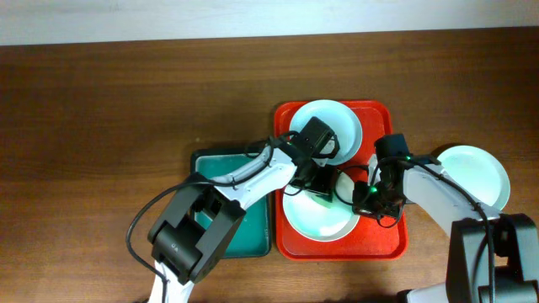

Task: Clean dirty plates on tray and stack at the side
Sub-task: 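Scrub the lower plate with the sponge in the left gripper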

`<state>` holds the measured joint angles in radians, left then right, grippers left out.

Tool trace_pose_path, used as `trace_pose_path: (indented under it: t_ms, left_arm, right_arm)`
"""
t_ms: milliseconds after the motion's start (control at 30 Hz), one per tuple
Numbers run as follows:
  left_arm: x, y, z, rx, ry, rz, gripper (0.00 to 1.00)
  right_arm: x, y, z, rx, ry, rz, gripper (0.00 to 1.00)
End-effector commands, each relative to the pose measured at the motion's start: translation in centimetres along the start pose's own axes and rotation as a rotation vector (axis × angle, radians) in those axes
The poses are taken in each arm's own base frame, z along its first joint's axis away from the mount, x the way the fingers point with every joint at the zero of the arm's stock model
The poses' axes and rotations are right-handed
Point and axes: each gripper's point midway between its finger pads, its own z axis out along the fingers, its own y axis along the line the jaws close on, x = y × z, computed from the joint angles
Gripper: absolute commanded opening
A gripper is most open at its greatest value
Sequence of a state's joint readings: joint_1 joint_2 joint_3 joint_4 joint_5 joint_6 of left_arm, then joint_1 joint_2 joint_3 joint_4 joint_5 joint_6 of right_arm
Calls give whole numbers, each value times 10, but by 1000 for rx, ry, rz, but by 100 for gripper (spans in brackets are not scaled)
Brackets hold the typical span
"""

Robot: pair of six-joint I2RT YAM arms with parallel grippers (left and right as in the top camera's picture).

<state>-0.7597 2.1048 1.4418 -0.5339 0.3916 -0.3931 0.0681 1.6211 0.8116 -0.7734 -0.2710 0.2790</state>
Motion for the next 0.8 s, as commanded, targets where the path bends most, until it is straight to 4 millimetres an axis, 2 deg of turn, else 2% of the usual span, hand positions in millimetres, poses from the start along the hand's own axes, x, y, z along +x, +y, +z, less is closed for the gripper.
trace_pose_path:
  t_ms: [0, 67, 133, 200, 233, 300, 333, 400, 533, 633, 700, 767]
  left_arm:
    - [1, -26, 10, 133, 12, 30, 0]
    - [-1, -36, 12, 160, 0, 54, 0]
    - [-3, -29, 13, 112, -14, 53, 0]
    - [-9, 10, 11, -66, -47, 12, 0]
    - [-7, 35, 6, -166, -45, -18, 0]
    - [0, 70, -5, -288, -14, -74, 0]
    - [6, 83, -11, -323, 13, -104, 0]
    - [12, 93, -22, -355, 58, -139, 0]
    - [28, 92, -40, -391, 155, -172, 0]
    - [59, 95, -50, -428, 281, -206, 0]
    - [65, 80, -45, -358, 314, -183, 0]
    - [54, 43, -26, -217, 272, -95, 0]
  right_arm:
    - [6, -22, 9, 108, 15, -2, 4]
    - [6, -22, 9, 108, 15, -2, 4]
    - [6, -22, 9, 108, 16, -2, 4]
    - [6, -22, 9, 108, 16, -2, 4]
    - [6, -22, 9, 108, 16, -2, 4]
    - [6, -22, 9, 108, 16, -3, 4]
    - [6, -22, 9, 108, 16, -3, 4]
    - [6, -22, 9, 108, 16, -2, 4]
    - [6, -22, 9, 108, 16, -2, 4]
    - [6, -22, 9, 108, 15, -2, 4]
    - [6, -22, 9, 108, 15, -2, 4]
    - [6, -22, 9, 108, 15, -2, 4]
